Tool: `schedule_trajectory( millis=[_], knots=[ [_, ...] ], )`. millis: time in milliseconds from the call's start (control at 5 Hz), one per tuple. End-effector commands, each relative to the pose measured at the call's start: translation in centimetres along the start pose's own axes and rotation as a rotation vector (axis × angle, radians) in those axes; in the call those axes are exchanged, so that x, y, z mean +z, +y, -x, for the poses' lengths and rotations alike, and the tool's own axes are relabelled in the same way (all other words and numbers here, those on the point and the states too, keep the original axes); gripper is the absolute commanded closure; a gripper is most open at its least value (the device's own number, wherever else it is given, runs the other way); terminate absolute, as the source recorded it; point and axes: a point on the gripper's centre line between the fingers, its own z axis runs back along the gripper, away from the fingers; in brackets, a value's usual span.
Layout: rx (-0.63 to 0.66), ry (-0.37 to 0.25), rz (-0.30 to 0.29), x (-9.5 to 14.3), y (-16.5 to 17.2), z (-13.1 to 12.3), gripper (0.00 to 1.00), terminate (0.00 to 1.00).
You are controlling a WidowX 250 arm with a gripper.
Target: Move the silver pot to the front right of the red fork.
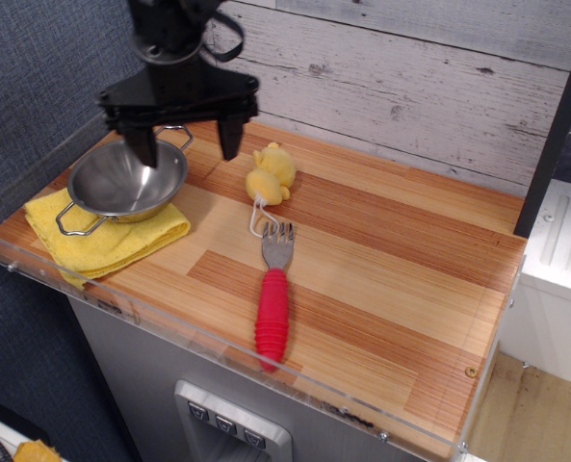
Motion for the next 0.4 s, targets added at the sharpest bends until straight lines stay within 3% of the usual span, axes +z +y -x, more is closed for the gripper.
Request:
schedule_trajectory(
  millis=[0,200],
  knots=[
    [0.007,-0.011,-0.009,-2.8,0.7,-0.8,0.0,0.0],
    [-0.001,0.018,-0.021,-4.6,0.7,-0.6,0.0,0.0]
  ],
)
